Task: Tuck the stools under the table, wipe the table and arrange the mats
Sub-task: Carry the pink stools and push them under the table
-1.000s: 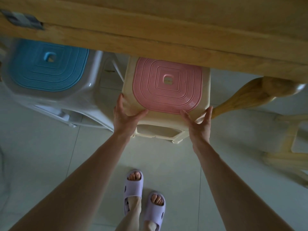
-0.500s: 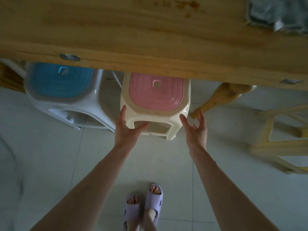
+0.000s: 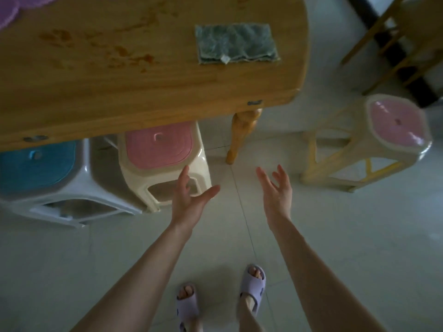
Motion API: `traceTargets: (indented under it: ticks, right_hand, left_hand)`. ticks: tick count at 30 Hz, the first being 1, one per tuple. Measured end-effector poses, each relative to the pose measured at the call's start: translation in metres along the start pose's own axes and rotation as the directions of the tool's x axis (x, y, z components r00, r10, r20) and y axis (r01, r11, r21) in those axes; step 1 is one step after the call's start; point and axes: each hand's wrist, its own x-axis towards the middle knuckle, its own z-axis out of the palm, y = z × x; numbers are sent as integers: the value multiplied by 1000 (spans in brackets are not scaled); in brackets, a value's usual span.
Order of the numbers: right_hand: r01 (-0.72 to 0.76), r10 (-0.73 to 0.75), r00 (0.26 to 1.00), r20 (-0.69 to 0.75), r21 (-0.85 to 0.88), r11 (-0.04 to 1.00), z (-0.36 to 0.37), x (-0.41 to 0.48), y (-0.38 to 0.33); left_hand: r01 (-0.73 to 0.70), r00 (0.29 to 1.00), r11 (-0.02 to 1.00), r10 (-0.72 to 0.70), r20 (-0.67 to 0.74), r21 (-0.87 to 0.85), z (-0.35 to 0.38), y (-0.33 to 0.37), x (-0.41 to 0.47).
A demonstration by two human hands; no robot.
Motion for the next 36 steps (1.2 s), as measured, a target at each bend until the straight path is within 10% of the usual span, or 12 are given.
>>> traceTargets:
  ticks: [18,36]
  right_hand:
    - [4,8,988,-156,80,997,-342,171,-13]
    - [-46,56,993,-109,88,995,-452,445,-26]
  left_hand:
    - [-25,977,1000,26,213,-9,381,81,-55]
    - [33,963,998,-47,266,57,644,124,97]
